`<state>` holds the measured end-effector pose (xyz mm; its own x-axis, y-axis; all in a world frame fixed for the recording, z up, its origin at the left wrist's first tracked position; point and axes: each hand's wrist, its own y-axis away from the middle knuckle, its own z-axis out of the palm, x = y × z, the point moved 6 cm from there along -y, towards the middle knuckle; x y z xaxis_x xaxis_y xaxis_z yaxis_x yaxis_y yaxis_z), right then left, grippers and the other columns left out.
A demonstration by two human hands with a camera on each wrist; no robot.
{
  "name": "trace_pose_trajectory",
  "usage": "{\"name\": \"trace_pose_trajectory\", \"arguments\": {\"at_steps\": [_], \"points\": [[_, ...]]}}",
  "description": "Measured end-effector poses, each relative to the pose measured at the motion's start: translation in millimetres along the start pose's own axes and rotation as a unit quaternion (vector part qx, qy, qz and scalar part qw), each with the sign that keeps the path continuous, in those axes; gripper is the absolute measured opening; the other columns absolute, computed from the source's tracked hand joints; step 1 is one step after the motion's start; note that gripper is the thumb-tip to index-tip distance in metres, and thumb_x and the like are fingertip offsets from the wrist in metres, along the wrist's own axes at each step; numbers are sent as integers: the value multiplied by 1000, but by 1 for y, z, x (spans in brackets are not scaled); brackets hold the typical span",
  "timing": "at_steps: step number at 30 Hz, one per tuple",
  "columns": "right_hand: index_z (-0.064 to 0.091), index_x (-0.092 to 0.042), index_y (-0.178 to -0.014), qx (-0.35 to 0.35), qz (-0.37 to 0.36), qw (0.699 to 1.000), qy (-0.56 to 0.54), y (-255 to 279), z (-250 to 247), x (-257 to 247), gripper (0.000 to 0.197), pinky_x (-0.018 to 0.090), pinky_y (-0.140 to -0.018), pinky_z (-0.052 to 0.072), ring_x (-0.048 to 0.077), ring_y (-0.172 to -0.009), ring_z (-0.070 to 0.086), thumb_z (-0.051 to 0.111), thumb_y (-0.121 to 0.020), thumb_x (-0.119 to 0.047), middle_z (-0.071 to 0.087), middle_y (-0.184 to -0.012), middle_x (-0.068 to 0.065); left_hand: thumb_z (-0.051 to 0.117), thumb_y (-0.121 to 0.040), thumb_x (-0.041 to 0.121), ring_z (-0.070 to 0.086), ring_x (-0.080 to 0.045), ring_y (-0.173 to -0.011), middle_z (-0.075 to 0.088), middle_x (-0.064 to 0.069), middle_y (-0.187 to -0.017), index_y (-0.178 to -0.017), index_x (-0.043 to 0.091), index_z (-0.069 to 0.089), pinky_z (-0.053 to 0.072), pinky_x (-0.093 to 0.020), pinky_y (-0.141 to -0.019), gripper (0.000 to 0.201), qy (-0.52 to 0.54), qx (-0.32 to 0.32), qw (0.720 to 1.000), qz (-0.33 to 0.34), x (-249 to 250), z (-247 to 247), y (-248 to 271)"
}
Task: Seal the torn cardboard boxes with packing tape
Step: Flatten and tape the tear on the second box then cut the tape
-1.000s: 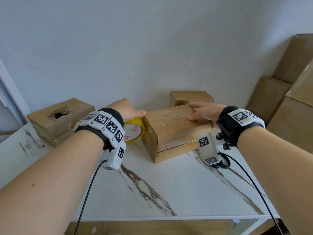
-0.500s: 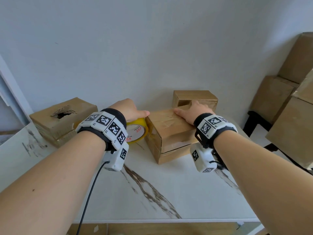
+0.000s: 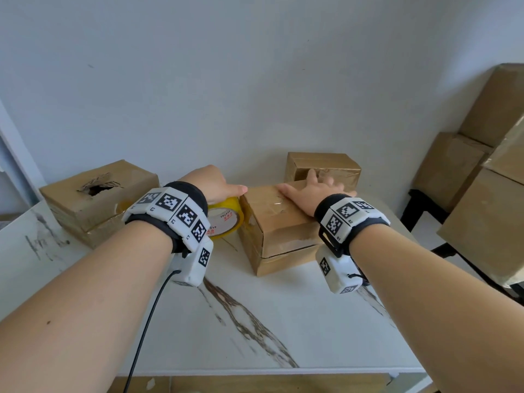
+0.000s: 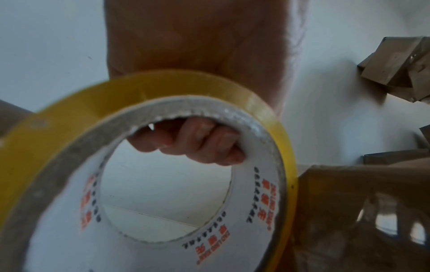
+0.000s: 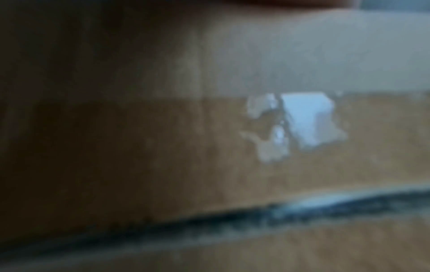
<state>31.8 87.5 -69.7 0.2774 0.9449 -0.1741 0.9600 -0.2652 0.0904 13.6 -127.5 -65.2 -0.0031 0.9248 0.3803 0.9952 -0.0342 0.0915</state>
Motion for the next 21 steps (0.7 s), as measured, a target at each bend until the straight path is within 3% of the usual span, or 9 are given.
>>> {"name": "trace_pose_trajectory", "arguments": {"at_steps": [4, 8, 14, 18, 21], "points": [[-1, -38, -149, -51, -25, 998, 3, 2, 2, -2, 104, 61, -111, 14, 42, -143, 5, 29, -65, -91, -3, -158, 13, 49, -87, 60, 48, -19, -60, 49, -6, -63, -64, 11, 49, 33, -29, -56, 54, -4, 1, 1000, -3, 1, 0, 2], [9, -41, -148, -52, -63, 997, 13, -6, 0, 2, 96, 54, -111, 26, 40, -140, 19, 31, -68, -89, 10, -156, 14, 51, -85, 61, 49, -20, -61, 51, -6, -64, -64, 11, 50, 35, -30, -60, 55, 12, 0, 1000, -14, 0, -1, 4], [26, -24, -146, 22, -127, 992, -2, -3, -17, 9, 61, 40, -101, 40, 31, -127, 45, 39, -94, -54, 46, -142, 10, 51, -86, 60, 51, -21, -65, 52, -8, -69, -67, 10, 54, 38, -31, -67, 54, 37, -4, 999, -15, 0, 1, 7], [37, -21, -141, 60, -107, 991, -59, -4, -26, 20, 44, 38, -94, 42, 33, -120, 51, 38, -99, -35, 53, -134, 13, 51, -86, 61, 53, -22, -67, 54, -9, -71, -68, 9, 54, 38, -31, -66, 54, 51, 0, 998, -24, -2, 1, 11], [45, -17, -137, 65, -87, 986, -127, -7, -31, 33, 39, 37, -98, 40, 33, -122, 49, 39, -100, -27, 53, -135, 13, 51, -85, 61, 59, -26, -84, 63, -13, -90, -90, 4, 63, 42, -32, -76, 58, 67, 0, 997, -33, -7, 3, 12]]}}
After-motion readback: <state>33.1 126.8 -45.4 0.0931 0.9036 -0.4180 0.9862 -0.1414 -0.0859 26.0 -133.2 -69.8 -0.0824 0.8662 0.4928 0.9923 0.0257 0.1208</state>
